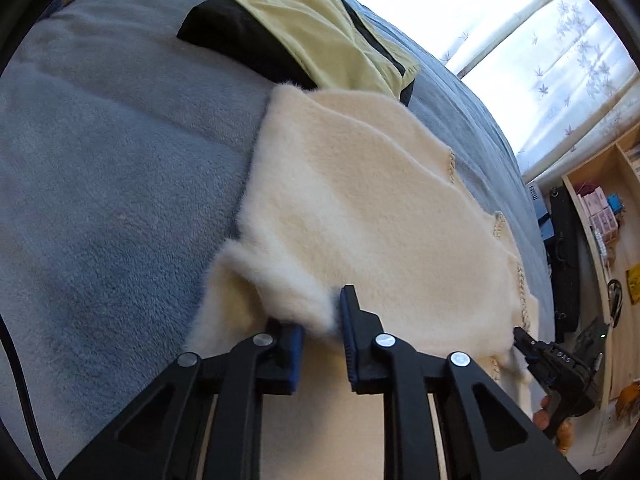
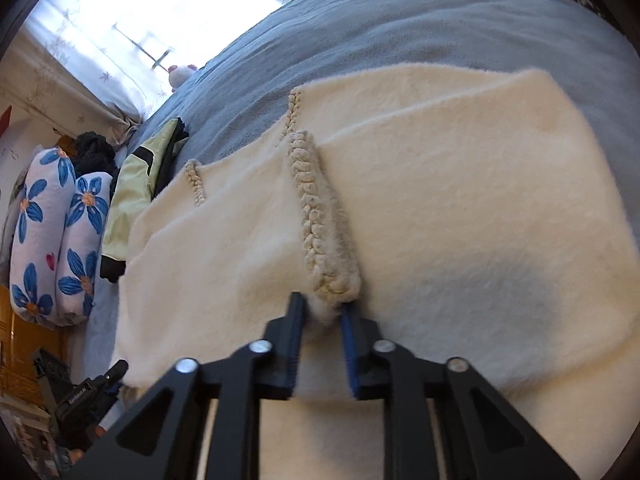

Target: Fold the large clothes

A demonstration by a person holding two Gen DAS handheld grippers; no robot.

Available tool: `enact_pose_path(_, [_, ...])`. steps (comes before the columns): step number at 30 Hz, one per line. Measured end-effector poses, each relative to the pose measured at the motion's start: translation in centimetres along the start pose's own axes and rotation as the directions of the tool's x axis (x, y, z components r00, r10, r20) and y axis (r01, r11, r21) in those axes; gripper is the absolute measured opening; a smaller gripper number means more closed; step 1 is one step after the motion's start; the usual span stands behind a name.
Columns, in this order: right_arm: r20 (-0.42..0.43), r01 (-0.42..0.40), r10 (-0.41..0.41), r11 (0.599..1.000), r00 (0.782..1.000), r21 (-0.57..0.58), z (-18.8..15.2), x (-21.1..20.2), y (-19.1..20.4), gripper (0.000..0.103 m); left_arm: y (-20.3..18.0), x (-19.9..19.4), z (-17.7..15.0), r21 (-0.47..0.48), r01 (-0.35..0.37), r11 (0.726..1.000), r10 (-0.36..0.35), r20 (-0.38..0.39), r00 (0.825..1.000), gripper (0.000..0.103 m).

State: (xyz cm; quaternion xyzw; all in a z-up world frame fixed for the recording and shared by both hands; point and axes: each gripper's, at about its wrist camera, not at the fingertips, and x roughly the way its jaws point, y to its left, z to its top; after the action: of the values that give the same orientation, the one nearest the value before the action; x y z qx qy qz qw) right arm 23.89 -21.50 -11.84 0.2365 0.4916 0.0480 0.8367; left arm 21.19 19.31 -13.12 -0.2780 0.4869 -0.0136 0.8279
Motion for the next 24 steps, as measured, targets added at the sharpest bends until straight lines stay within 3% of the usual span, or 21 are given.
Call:
enact_pose_path(7, [0.119, -0.014, 0.024, 0.996, 0.993, -0.086, -1.8, -4.8, 2.0, 0.008, -2.8, -3.4, 0.1, 0.135, -0.073, 0.988, 0.056, 0.124, 0.991, 0.007])
enact_pose_path(9, [0.127, 0.017, -0.003, 0.994, 0.992, -0.105, -2.5, -4.8, 1.8, 0.008, -2.6, -3.5, 0.1, 0.157, -0.082, 0.984, 0.065, 0.113, 0.992, 0.007])
enact_pose_path(14, [0.044, 0.045, -0.042, 0.997, 0.998, -0.065, -3.4, -1.8, -0.3, 0.008, -1.3, -1.1, -0.1, 0.147, -0.106, 0.983, 0.105, 0.015, 0.994, 0.008])
enact_pose_path(17, [0.035, 0.078, -0.075, 0.993, 0.997, -0.088, -3.3, -2.3, 0.4, 0.013, -1.5, -1.5, -0.1, 0.162, -0.116, 0.98, 0.117, 0.005, 0.993, 0.012])
enact_pose_path(19, [0.04, 0.143, -0.139, 0.984, 0.989, -0.11, -3.3, -2.9, 1.1, 0.018, -2.0, -2.2, -0.1, 0.198, -0.145, 0.969, 0.152, -0.017, 0.988, 0.021])
enact_pose_path(21, [0.104, 0.245, -0.231, 0.957, 0.967, -0.153, -3.4, -4.1, 2.2, 0.021, -2.8, -3.1, -0.3, 0.249, -0.181, 0.951, 0.198, -0.046, 0.979, 0.035])
enact_pose_path(23, [0.169, 0.308, -0.278, 0.933, 0.946, -0.188, -3.6, -5.0, 3.5, 0.022, -3.6, -4.8, -1.0, 0.292, -0.23, 0.928, 0.238, 0.011, 0.971, 0.049])
enact_pose_path(24, [0.186, 0.306, -0.27, 0.931, 0.945, -0.201, -3.7, -5.3, 4.0, 0.022, -4.0, -5.6, -1.1, 0.308, -0.246, 0.919, 0.243, 0.049, 0.969, 0.057])
